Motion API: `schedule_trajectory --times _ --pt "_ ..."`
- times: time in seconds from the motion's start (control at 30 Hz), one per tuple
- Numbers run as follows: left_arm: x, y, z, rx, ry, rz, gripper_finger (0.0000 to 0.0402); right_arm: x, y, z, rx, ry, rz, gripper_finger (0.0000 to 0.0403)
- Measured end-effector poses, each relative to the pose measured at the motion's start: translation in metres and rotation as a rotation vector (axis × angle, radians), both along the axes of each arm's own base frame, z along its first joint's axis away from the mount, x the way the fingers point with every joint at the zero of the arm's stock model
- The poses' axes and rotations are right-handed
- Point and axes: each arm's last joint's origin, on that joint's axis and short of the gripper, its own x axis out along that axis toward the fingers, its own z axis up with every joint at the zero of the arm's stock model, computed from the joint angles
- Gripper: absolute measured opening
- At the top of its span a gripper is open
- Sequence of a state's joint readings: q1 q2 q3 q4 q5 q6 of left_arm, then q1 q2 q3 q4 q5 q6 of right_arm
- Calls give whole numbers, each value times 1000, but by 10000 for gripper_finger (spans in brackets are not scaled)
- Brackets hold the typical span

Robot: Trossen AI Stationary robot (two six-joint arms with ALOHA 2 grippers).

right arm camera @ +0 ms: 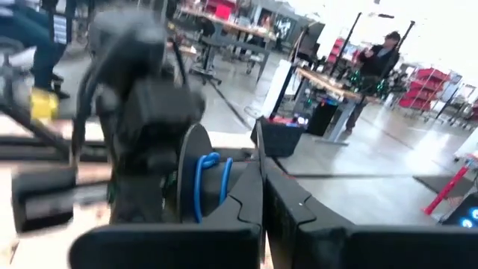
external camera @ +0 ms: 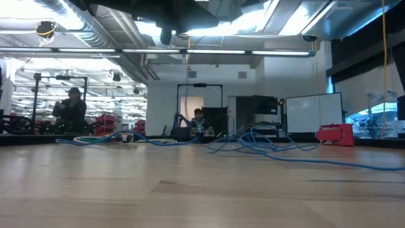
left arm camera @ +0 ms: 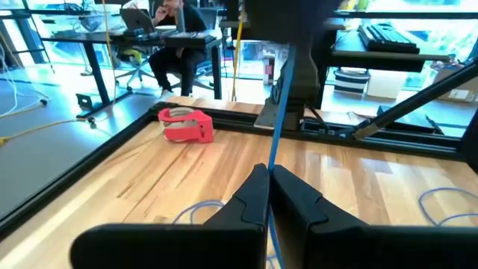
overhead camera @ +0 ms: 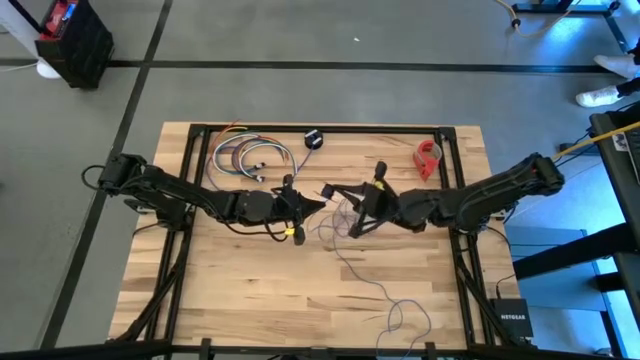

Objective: Coil cords
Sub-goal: Coil the blue wire onto the black spool

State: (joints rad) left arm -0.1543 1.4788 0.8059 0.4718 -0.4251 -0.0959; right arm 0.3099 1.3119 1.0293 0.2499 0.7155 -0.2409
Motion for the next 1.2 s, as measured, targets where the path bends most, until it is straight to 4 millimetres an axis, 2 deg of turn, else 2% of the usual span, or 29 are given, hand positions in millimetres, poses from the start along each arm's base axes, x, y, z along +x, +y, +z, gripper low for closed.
schedule_trajectory --times 0.27,0.53,0.7,0.9,1.07,1.2 --pt "-1 0 -4 14 35 3 5 -6 4 24 -33 -29 19 3" --pt "-1 5 -8 21 71 16 2 -11 17 20 -61 61 38 3" --pt "-3 9 -13 47 124 75 1 -14 17 7 -29 178 43 3" --pt "-11 18 -11 30 172 119 1 -8 18 -20 -24 355 33 3" --pt "-20 21 2 -11 145 136 0 5 18 -45 -48 469 -4 3" --pt "-25 14 11 -36 103 115 0 19 10 -63 -69 519 -73 3"
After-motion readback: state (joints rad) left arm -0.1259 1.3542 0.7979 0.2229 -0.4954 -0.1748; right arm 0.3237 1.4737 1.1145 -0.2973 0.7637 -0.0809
